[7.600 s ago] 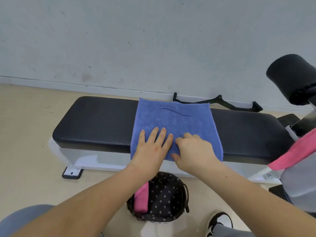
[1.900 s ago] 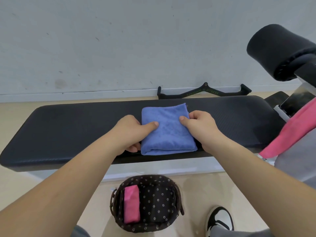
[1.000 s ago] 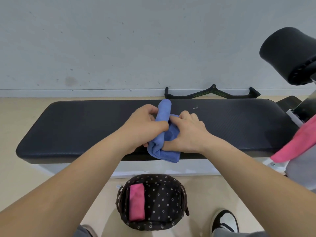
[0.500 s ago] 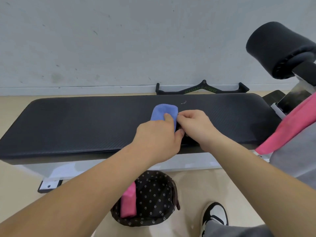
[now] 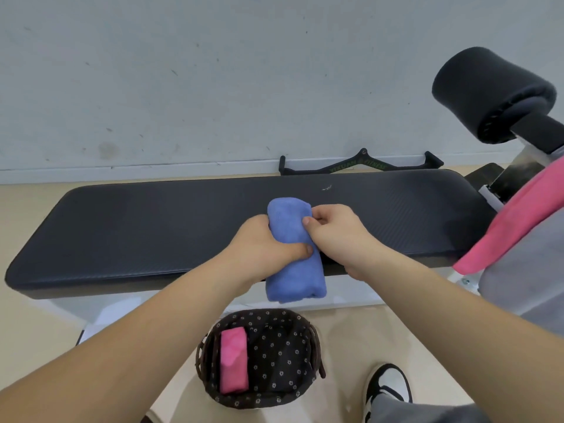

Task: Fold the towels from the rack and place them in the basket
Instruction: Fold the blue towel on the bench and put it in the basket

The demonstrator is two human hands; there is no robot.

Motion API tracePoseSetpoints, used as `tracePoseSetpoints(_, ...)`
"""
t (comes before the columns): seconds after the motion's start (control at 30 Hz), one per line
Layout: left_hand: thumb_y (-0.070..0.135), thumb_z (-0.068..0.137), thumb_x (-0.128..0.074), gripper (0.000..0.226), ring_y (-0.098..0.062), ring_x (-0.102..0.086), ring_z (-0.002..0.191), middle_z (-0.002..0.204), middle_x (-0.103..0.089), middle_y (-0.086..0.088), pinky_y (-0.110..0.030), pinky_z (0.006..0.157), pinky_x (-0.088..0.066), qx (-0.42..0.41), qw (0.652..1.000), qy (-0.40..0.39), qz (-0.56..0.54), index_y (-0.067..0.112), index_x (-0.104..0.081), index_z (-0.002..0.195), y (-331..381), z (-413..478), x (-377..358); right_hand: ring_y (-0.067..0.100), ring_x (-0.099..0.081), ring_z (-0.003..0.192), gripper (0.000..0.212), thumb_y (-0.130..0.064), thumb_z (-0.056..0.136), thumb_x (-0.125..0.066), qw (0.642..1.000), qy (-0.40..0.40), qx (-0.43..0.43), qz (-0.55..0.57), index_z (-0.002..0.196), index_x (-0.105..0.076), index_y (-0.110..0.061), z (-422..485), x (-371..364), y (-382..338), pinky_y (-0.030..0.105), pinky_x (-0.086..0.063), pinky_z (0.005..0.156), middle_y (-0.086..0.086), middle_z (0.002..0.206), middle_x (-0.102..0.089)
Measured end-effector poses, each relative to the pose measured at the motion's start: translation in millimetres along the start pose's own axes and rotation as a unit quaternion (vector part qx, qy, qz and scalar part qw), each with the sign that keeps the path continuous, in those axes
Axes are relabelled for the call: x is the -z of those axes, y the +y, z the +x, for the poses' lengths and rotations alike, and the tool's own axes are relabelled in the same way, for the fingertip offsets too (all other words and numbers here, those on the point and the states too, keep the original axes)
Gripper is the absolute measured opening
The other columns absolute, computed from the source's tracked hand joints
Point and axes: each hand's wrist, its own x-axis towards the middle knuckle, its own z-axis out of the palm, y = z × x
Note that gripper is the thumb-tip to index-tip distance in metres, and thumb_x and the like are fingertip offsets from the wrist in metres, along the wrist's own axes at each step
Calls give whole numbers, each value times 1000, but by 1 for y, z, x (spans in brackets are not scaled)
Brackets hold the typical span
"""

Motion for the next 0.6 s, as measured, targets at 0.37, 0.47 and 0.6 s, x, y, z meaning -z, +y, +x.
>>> tracePoseSetpoints(0.37,5,86,-70,28,-28,-77,100,107,-79,-12,-47,93,-61,42,970,-64,-232,10,-71,114,-41,-84,4,16,-68,121,40,-41,101,-62,939,-310,-90,121,132,-66,-17,-100,0,3,39,-51,107,-2,127,-74)
tracePoseSetpoints(0.47,5,85,-68,32,-30,-77,98,107,-77,-17,-48,91,-61,83,953,-58,-285,5,-69,117,-65,-93,2,15,-72,114,30,-20,103,-63,942,-304,-91,112,132,-63,-13,-120,-23,12,31,-58,97,2,123,-75)
tracePoseSetpoints(0.6,4,83,-70,34,-29,-78,90,101,-79,-14,-35,73,-61,142,940,-41,-308,7,-70,117,-109,-96,-8,17,-72,113,28,-16,101,-63,943,-289,-145,71,129,-64,-10,-115,-58,46,39,-54,105,4,120,-76)
